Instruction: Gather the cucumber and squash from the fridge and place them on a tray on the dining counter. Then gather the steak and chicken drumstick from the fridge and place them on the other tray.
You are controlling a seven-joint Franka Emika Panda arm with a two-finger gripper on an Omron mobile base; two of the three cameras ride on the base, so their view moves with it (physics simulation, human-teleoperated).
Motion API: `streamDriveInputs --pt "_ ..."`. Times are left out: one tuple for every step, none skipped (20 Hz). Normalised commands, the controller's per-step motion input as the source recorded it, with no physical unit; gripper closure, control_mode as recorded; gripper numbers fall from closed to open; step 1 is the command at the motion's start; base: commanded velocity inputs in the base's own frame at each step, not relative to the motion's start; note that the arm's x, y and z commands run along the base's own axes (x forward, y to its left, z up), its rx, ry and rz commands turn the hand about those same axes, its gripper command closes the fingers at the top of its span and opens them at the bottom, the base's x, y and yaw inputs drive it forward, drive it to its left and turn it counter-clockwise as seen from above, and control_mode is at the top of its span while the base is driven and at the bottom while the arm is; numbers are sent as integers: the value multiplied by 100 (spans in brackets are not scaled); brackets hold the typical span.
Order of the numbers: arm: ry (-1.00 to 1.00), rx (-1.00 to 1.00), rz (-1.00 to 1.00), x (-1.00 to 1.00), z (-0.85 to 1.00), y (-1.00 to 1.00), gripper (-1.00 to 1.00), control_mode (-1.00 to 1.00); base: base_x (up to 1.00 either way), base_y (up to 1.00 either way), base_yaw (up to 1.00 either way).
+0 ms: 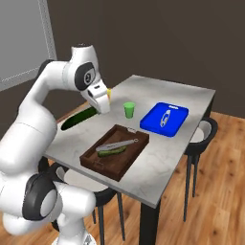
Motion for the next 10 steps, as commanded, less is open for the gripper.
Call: streamDriveInputs --pt "1 2 -29 64 -41 -24 100 -100 0 0 0" --pt "0 3 -27 61 -37 -18 100 -100 0 0 0" --pt "0 3 -27 61 -35 -14 100 -100 0 0 0" --pt "0 4 -25 59 -34 -11 100 -100 0 0 0" --pt "0 4 -24 57 -30 -11 100 -100 0 0 0" --pt "0 4 -22 58 -28 -10 100 -100 0 0 0" --pt "0 5 -19 56 -26 -12 100 -100 0 0 0" --pt "0 5 -16 54 -28 -11 100 -100 0 0 0" --pt "1 5 -14 56 -25 -4 100 -100 0 0 0" --pt "0 4 -8 55 -14 0 100 -100 0 0 0"
